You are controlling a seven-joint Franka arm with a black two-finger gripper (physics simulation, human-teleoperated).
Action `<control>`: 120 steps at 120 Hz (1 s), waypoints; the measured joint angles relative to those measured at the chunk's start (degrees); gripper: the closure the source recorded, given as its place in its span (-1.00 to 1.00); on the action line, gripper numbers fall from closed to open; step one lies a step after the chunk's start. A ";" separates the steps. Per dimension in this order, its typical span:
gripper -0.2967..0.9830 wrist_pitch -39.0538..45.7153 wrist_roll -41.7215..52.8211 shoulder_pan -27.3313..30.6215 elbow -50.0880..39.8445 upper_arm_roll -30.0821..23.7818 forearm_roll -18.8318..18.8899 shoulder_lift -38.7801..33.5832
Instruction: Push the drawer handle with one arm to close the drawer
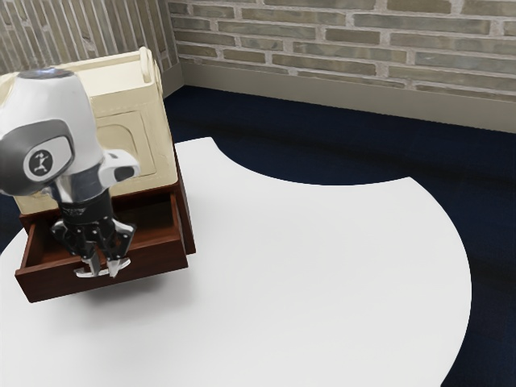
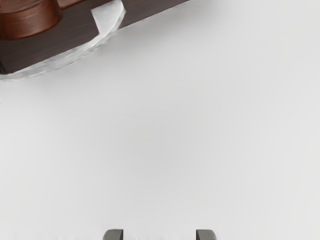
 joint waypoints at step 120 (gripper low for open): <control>0.69 17.02 -21.88 12.14 -11.18 -9.54 0.10 0.38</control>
